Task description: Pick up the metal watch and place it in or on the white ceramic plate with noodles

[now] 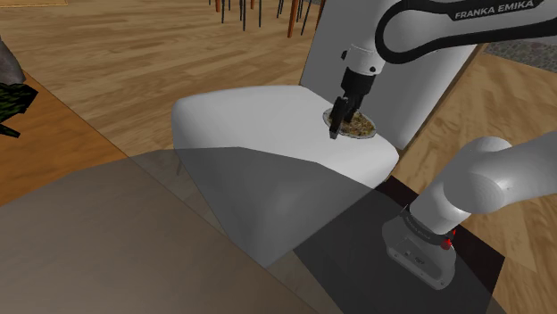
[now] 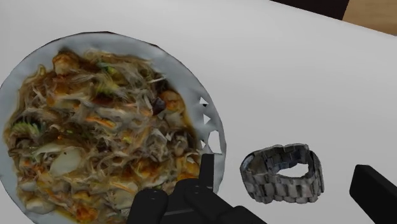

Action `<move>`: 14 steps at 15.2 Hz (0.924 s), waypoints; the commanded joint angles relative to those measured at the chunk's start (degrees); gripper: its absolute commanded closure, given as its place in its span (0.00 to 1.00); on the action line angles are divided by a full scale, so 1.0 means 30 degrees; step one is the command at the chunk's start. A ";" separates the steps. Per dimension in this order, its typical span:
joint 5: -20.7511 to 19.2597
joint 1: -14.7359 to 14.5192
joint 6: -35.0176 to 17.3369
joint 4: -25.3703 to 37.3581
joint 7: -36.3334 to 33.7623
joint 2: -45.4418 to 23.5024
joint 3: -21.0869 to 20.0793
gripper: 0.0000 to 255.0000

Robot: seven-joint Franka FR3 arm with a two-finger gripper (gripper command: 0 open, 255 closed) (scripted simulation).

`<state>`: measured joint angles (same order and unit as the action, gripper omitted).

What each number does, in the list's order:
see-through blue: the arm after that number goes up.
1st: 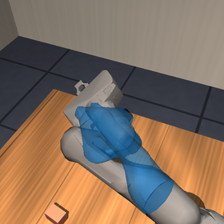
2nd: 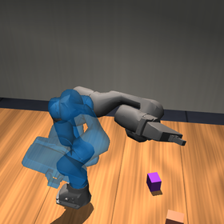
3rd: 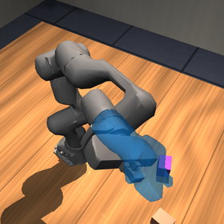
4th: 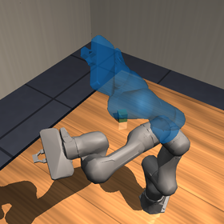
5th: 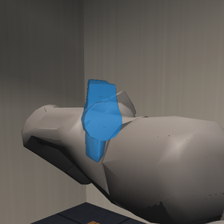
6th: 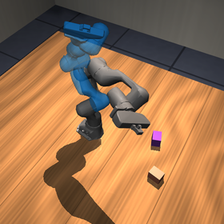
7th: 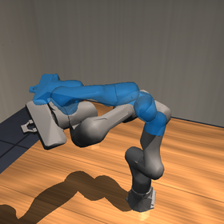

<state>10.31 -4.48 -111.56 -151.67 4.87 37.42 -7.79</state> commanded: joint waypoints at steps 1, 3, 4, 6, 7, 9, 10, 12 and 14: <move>0.0051 -0.0071 -0.0546 -0.0428 0.0135 -0.0124 -0.0055 0.00; 0.0134 -0.0113 -0.1128 -0.0841 0.0152 -0.0292 -0.0131 0.00; 0.0159 -0.0125 -0.1298 -0.0957 0.0157 -0.0345 -0.0153 0.00; 0.0159 -0.0125 -0.1298 -0.0957 0.0157 -0.0344 -0.0153 0.00; 0.0159 -0.0125 -0.1298 -0.0957 0.0157 -0.0345 -0.0153 0.00; 0.0159 -0.0125 -0.1298 -0.0957 0.0157 -0.0345 -0.0153 0.00; 0.0159 -0.0125 -0.1298 -0.0957 0.0157 -0.0345 -0.0153 0.00; 0.0158 -0.0124 -0.1294 -0.0956 0.0158 -0.0342 -0.0152 1.00; 0.0158 -0.0124 -0.1294 -0.0956 0.0158 -0.0342 -0.0152 1.00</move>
<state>10.80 -4.86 -115.44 -154.52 5.34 36.41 -8.25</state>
